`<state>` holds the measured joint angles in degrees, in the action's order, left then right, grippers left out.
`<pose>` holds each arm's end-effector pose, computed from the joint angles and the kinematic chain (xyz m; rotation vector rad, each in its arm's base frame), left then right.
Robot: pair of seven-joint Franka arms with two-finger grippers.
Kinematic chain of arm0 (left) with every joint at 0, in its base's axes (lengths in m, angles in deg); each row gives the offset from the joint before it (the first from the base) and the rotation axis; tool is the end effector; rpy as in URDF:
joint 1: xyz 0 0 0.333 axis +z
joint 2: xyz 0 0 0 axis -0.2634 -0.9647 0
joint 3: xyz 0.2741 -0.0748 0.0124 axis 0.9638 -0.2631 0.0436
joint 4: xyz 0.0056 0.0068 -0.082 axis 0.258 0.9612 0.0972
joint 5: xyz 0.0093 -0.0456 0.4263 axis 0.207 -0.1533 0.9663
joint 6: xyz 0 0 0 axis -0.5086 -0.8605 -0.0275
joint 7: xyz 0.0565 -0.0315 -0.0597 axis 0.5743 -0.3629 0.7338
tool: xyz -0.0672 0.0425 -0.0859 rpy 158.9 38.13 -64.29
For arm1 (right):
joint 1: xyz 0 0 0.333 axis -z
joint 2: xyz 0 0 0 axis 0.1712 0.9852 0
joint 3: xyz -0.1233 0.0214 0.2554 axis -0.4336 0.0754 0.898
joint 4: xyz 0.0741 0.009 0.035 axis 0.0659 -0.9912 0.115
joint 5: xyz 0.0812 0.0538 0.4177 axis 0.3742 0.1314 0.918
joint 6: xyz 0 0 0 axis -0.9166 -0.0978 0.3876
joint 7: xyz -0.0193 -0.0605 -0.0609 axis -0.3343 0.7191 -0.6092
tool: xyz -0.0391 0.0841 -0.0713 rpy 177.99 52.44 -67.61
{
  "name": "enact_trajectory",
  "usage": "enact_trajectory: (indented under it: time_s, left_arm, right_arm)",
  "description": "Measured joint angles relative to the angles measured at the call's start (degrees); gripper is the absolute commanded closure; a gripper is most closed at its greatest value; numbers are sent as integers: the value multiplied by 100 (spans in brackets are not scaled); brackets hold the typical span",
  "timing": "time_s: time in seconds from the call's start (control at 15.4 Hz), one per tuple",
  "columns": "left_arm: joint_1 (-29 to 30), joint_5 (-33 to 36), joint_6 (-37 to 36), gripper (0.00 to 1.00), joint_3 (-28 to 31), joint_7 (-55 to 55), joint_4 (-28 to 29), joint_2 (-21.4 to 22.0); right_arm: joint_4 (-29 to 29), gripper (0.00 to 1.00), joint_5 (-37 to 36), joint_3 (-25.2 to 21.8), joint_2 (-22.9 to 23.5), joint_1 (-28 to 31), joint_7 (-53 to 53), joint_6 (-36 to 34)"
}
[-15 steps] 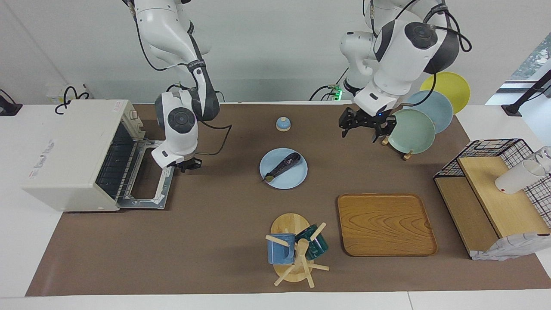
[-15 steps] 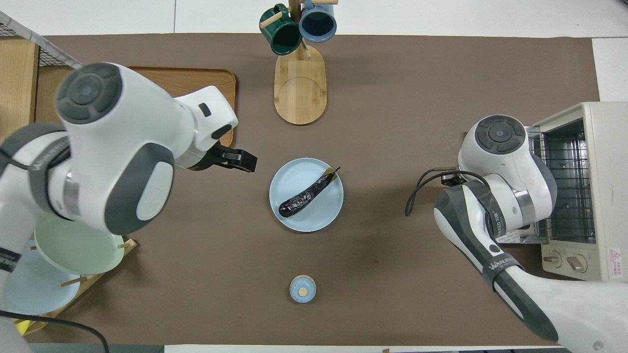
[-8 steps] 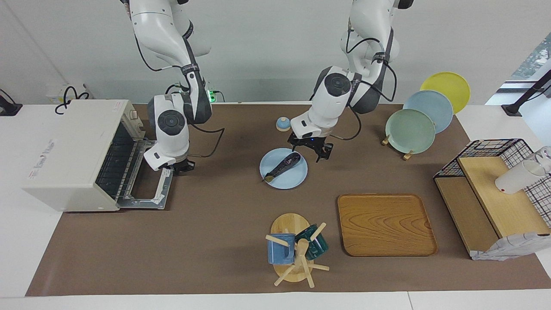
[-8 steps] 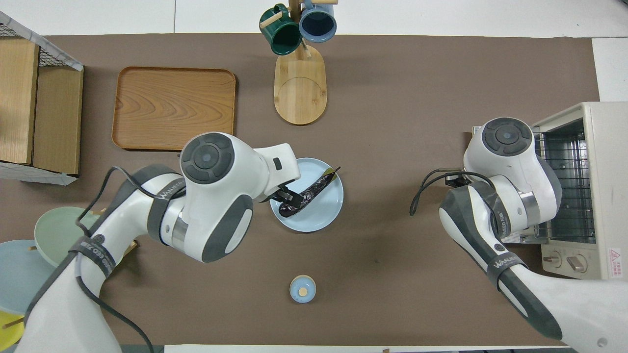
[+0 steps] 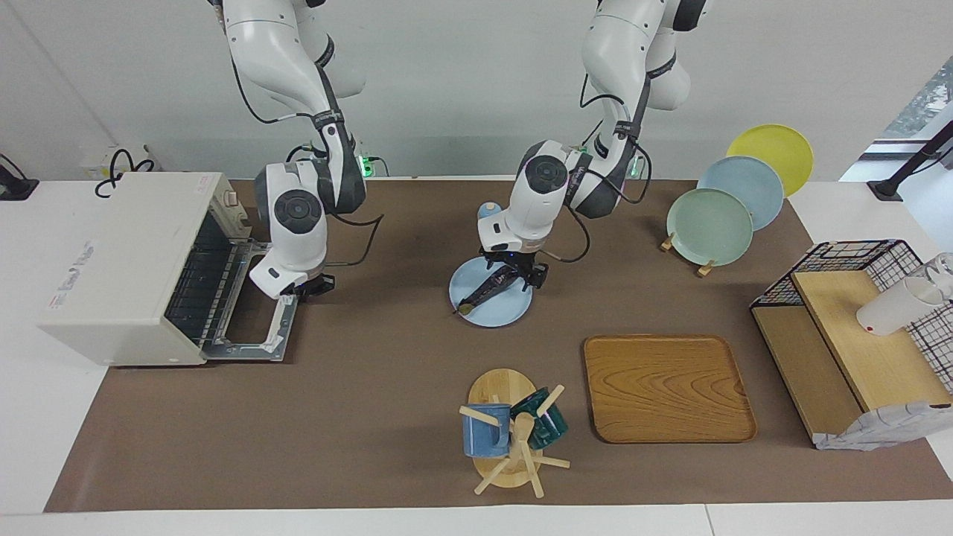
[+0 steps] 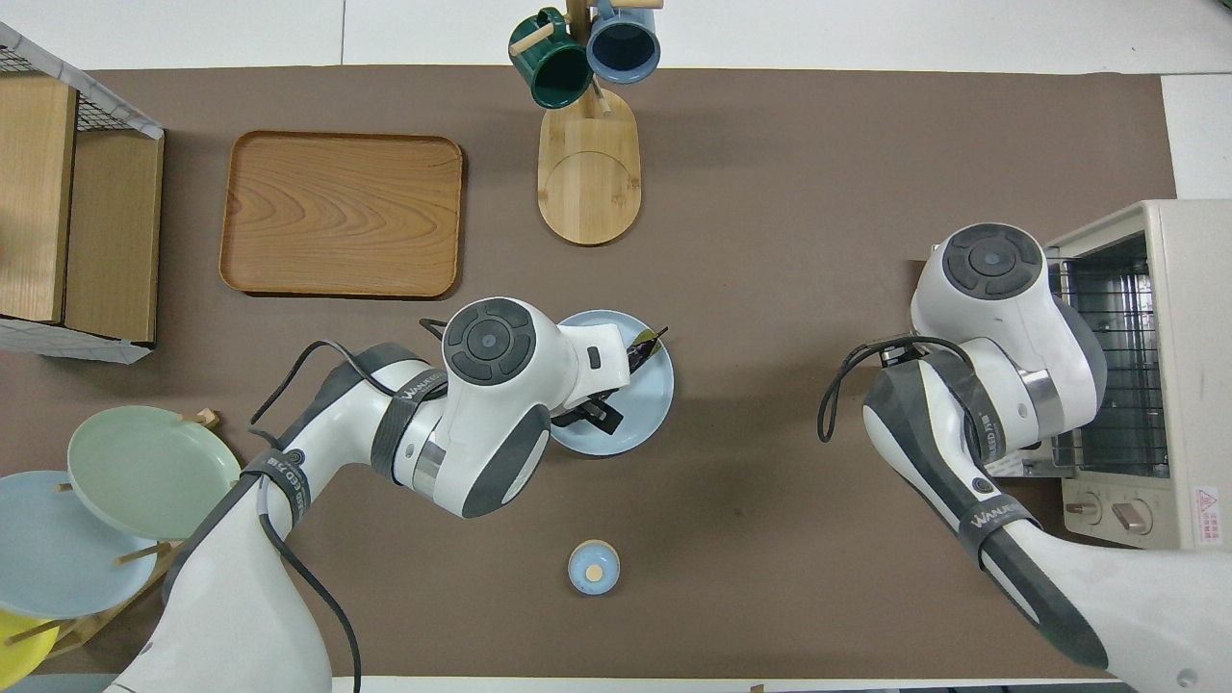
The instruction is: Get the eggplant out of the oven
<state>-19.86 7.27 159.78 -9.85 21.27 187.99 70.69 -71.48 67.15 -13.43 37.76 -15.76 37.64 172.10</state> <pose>0.4780 -0.3979 0.2513 2.8346 -1.0059 -0.0424 0.5700 0.0570 0.2504 2.8377 0.2018 -0.2538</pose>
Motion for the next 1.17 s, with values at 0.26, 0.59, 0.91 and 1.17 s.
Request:
enact_trajectory:
  time_s: [0.26, 0.59, 0.91, 1.17]
  left_arm:
    - [-45, 0, 32, 10, 1, -12, 0, -15]
    - [-55, 0, 53, 27, 6, -12, 0, -26]
    - [-55, 0, 54, 54, 11, -12, 0, -53]
    - [-53, -5, 44, 100, 32, 11, -6, -55]
  right_arm:
    - [651, 100, -16, 5, -236, 130, -584, -918]
    - [861, 100, -8, -19, -754, 646, -1393, -1355]
    - [921, 100, 96, -40, -900, 1016, -1856, -1376]
    - [1219, 100, 564, -83, -1071, 1190, -1992, -2058]
